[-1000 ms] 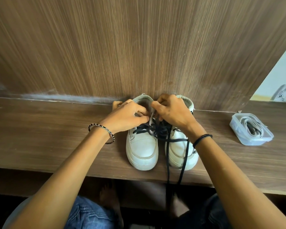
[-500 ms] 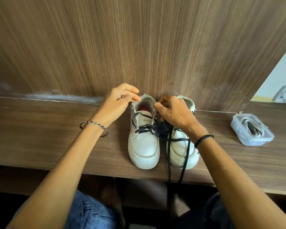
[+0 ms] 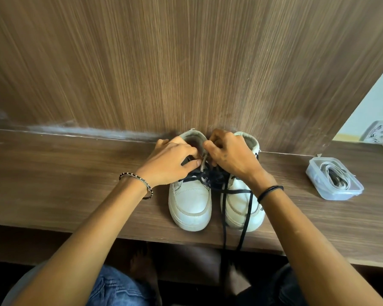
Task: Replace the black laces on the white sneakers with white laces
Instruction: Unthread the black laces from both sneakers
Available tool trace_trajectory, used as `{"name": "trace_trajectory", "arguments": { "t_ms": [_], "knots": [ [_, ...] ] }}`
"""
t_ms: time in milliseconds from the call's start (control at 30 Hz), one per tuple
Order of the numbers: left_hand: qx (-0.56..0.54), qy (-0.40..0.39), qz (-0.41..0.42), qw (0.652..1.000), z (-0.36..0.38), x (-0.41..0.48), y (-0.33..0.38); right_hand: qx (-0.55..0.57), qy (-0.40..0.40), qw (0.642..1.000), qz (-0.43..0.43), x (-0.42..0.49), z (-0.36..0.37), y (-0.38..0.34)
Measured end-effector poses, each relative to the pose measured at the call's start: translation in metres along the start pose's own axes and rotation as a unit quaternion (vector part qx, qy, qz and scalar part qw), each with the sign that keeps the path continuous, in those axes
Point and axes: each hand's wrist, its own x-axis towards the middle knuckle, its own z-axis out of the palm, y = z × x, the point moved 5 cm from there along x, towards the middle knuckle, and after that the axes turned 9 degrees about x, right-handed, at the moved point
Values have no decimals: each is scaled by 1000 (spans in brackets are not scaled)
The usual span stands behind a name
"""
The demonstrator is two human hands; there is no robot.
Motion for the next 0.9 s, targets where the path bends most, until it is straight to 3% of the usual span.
{"name": "trace_trajectory", "arguments": {
  "t_ms": [133, 200, 267, 333, 367, 400, 433, 467, 500, 633, 700, 767, 900],
  "knots": [
    [-9, 5, 2, 1000, -4, 0, 5, -11, -10, 1000, -12, 1, 0, -1],
    [-92, 2, -36, 995, -7, -1, 1, -14, -11, 1000, -15, 1, -3, -1],
    [-245, 9, -81, 966, -8, -2, -7, -12, -19, 1000, -18, 0, -3, -1],
    [-446, 73, -126, 883, -13, -2, -17, -6, -26, 1000, -17, -1, -4, 0],
    [-562, 123, -156, 803, -17, -4, -23, -1, -27, 1000, -14, -2, -4, 0],
    [-669, 173, -173, 702, -22, -5, -31, 3, -27, 1000, -12, -2, -5, 1],
    [-730, 220, -169, 624, -27, -7, -41, 8, -24, 1000, -10, -2, -7, 2],
    [-748, 252, -158, 594, -35, -9, -51, 13, -22, 1000, -7, -2, -9, 3],
    [-735, 261, -144, 609, -43, -12, -57, 16, -22, 1000, -6, -3, -10, 4],
    [-520, 169, -119, 829, -51, -17, -41, 15, -30, 999, -2, -3, -7, 3],
    [-399, 105, -84, 907, -41, -15, -19, 6, -31, 999, -8, -2, -4, 1],
    [-308, 54, -45, 949, -30, -10, -2, -3, -26, 1000, -15, -1, -3, -1],
    [-102, 22, -8, 995, -15, -7, 7, -7, -25, 999, -22, 0, -4, 0]
  ]
}}
